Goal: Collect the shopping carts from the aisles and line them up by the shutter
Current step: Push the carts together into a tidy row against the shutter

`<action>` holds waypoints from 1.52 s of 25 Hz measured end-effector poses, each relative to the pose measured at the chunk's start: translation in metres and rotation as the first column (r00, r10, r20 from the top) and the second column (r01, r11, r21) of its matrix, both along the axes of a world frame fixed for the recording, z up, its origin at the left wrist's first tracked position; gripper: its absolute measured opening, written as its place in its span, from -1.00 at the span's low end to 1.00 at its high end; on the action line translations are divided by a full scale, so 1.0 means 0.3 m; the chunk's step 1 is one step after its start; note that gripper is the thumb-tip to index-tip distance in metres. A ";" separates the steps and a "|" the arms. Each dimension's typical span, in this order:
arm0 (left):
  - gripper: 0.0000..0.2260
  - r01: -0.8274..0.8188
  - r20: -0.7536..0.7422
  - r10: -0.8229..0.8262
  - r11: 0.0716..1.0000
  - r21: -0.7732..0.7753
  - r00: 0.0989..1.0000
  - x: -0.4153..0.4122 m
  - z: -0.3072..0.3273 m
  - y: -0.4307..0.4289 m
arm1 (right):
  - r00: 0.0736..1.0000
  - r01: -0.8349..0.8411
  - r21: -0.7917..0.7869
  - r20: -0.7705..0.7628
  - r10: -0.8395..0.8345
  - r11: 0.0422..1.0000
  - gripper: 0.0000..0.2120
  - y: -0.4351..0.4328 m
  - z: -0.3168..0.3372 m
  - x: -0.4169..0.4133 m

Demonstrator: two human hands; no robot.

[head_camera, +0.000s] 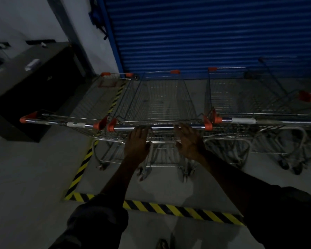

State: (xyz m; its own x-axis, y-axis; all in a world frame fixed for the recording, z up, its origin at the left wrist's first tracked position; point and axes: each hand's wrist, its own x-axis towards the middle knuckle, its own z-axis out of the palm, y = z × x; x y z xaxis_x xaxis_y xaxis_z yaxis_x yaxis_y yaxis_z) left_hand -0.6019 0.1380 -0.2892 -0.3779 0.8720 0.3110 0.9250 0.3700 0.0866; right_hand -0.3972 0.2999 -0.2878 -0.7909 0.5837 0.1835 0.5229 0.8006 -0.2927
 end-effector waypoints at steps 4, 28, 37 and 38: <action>-0.44 0.059 -0.075 -0.060 0.998 -0.020 0.995 -0.181 -0.008 0.031 | 0.991 0.062 0.248 -0.127 -0.031 0.967 -0.50 0.038 -0.016 -0.069; -0.58 0.204 -0.047 -0.208 0.977 -0.063 0.977 -0.509 -0.027 0.036 | 0.986 0.158 0.078 0.032 -0.161 0.984 -0.49 0.080 -0.034 -0.323; -0.50 0.152 -0.101 -0.147 0.988 0.040 0.984 -0.429 -0.068 0.083 | 0.992 0.103 0.069 0.060 -0.107 0.992 -0.35 0.141 -0.019 -0.247; -0.51 0.148 -0.092 -0.144 0.988 0.046 0.985 -0.420 -0.071 0.091 | 0.994 0.094 0.072 0.042 -0.098 0.993 -0.36 0.149 -0.019 -0.237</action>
State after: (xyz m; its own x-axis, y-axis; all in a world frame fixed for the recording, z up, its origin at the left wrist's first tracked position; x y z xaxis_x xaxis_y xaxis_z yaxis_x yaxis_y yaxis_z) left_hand -0.7280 0.1654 -0.3106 -0.2170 0.8974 0.3842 0.9736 0.2275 0.0185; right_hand -0.4683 0.3447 -0.2934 -0.7403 0.6442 0.1921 0.6097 0.7638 -0.2120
